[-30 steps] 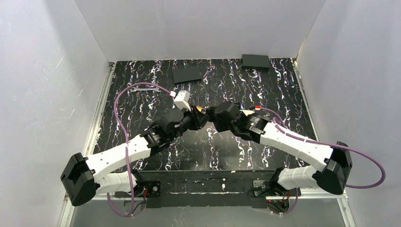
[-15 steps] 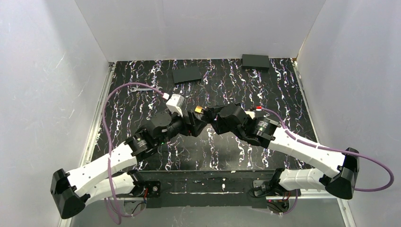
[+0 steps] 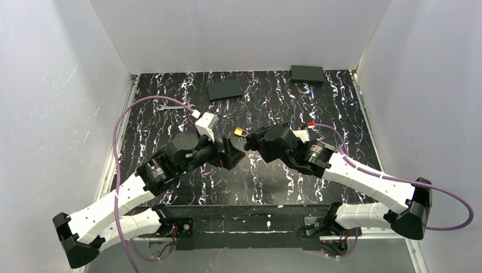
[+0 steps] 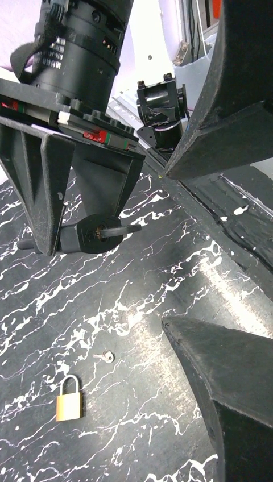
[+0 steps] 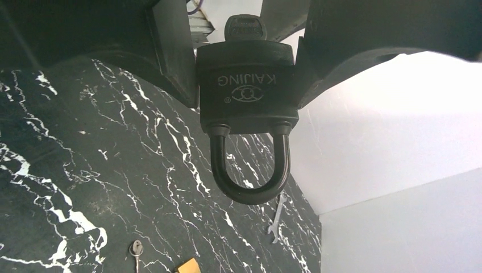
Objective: Unlock with the key
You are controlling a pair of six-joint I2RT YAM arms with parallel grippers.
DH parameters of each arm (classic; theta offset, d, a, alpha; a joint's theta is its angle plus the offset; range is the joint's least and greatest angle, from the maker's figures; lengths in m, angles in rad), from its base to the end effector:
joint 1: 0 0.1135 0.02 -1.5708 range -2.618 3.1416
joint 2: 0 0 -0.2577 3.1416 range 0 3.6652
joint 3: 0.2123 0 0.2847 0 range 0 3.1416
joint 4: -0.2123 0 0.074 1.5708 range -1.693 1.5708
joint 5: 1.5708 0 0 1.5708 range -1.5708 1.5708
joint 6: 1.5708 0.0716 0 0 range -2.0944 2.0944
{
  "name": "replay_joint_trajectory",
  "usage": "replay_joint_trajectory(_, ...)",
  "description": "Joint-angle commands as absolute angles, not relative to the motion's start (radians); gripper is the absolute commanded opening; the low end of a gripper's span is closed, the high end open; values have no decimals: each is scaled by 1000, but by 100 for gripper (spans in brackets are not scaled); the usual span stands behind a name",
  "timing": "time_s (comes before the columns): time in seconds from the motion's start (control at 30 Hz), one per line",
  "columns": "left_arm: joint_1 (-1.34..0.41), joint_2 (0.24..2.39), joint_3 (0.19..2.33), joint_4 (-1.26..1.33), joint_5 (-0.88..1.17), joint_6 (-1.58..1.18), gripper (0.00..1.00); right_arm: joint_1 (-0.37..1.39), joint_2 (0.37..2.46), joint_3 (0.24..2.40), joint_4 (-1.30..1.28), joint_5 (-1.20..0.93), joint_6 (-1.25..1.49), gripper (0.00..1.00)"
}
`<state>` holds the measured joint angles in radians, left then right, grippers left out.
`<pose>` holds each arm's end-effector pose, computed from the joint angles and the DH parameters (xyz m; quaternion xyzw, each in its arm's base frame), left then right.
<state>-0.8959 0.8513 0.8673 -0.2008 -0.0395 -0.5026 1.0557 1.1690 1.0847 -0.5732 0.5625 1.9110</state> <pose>0.1713 -0.2095 0.3450 0.1379 0.7568 -0.3995 0.4986 0.1850 0.2493 0.3048 0.4690 0.7339 0.4002 0.2852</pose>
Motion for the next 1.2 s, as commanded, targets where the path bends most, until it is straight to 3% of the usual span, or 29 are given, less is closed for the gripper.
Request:
replay_joint_trajectory(0.0, -890, 899, 900, -175, -27, -537, 88, 1057, 1131, 1157, -501, 612, 1842, 1)
replay_joint_trajectory(0.43, -891, 1087, 928, 16, -28, -608, 79, 1058, 1115, 1141, -452, 589, 1761, 1)
replay_joint_trajectory(0.63, -890, 1113, 932, 49, -63, -634, 66, 1058, 1106, 1127, -431, 585, 1744, 1)
replay_joint_trajectory(0.67, -890, 1118, 933, 53, -67, -639, 62, 1058, 1108, 1127, -429, 580, 1743, 1)
replay_joint_trajectory(0.7, -889, 1128, 937, 52, -79, -648, 41, 1058, 1108, 1129, -424, 575, 1740, 1)
replay_joint_trajectory(0.77, -889, 1138, 938, 54, -94, -665, 12, 1058, 1104, 1121, -399, 571, 1729, 1)
replay_joint_trajectory(0.8, -886, 1138, 936, 57, -98, -675, 1, 1058, 1093, 1105, -364, 569, 1718, 1)
replay_joint_trajectory(0.83, -886, 1135, 933, 58, -99, -679, 0, 1058, 1085, 1086, -343, 572, 1715, 1)
replay_joint_trajectory(0.87, -885, 1130, 931, 58, -99, -681, 0, 1058, 1069, 1062, -297, 589, 1685, 6)
replay_joint_trajectory(0.93, -885, 1102, 922, 60, -95, -702, 0, 1058, 1021, 1020, -241, 670, 1588, 67)
replay_joint_trajectory(0.97, -884, 1079, 918, 62, -91, -715, 0, 1057, 987, 994, -199, 710, 1506, 85)
replay_joint_trajectory(1.03, -884, 1048, 918, 63, -85, -737, 0, 1057, 923, 938, -95, 737, 1336, 98)
replay_joint_trajectory(1.17, -880, 1017, 922, 65, -70, -781, 0, 1057, 811, 801, 136, 680, 1130, 98)
